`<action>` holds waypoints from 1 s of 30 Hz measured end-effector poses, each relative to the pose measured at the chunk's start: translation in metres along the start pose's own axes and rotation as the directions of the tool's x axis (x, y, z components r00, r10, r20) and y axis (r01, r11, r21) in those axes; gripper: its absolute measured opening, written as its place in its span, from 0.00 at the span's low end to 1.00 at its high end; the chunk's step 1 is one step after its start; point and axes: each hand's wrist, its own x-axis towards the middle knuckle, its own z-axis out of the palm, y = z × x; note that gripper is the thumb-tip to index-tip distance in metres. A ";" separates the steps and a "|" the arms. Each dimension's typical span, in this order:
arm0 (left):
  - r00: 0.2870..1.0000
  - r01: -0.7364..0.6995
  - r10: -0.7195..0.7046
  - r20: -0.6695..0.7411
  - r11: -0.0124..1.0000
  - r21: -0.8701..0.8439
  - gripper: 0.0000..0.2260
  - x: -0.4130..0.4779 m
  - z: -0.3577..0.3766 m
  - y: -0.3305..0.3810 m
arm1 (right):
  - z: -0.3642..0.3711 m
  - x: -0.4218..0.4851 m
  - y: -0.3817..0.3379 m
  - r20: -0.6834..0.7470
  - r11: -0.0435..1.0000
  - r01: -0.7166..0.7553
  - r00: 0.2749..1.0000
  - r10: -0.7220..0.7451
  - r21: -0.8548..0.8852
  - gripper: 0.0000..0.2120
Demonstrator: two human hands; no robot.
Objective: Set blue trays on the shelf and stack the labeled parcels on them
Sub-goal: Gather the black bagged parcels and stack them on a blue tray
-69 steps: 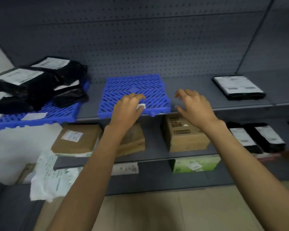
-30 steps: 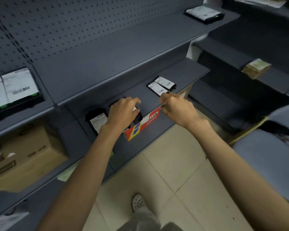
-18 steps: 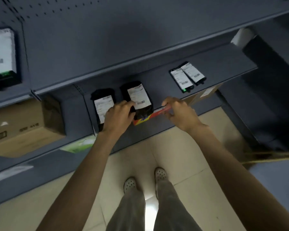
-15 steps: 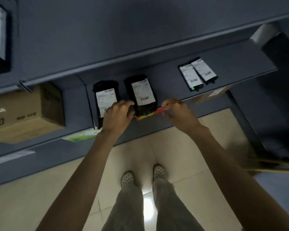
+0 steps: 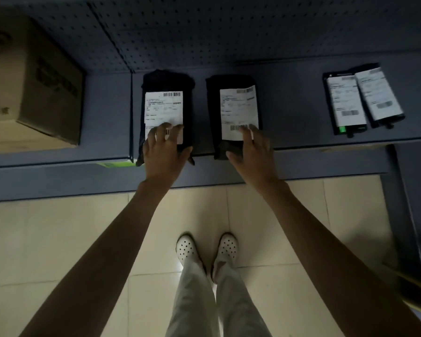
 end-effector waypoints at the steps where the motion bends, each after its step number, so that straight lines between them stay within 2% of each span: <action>1: 1.000 0.019 -0.019 0.004 1.000 -0.004 0.27 0.005 0.007 -0.003 | 0.010 0.008 -0.003 0.000 1.000 -0.019 1.000 0.019 -0.021 0.37; 4: 0.999 0.050 -0.050 -0.020 0.998 -0.032 0.30 0.017 0.023 -0.010 | 0.034 0.028 -0.010 -0.028 0.995 -0.085 0.996 0.084 -0.050 0.44; 6: 0.996 0.093 -0.094 -0.007 0.994 -0.061 0.36 0.022 0.032 -0.014 | 0.044 0.039 -0.012 -0.062 0.988 -0.151 0.987 0.149 -0.031 0.48; 11: 0.975 0.222 -0.218 0.041 0.967 -0.129 0.51 0.038 0.041 -0.014 | 0.058 0.056 -0.015 -0.142 0.951 -0.293 0.942 0.305 0.103 0.58; 15: 0.930 0.367 -0.362 0.065 0.909 -0.198 0.57 0.041 0.044 -0.013 | 0.065 0.058 -0.015 -0.145 0.924 -0.351 0.917 0.372 0.151 0.60; 19: 0.888 0.458 -0.452 0.082 0.860 -0.224 0.57 0.042 0.042 -0.013 | 0.060 0.059 -0.015 -0.154 0.920 -0.355 0.912 0.380 0.166 0.59; 30: 0.908 0.416 -0.410 0.081 0.867 -0.274 0.50 0.013 -0.004 -0.015 | 0.031 0.013 -0.042 -0.191 0.940 -0.282 0.929 0.318 0.193 0.58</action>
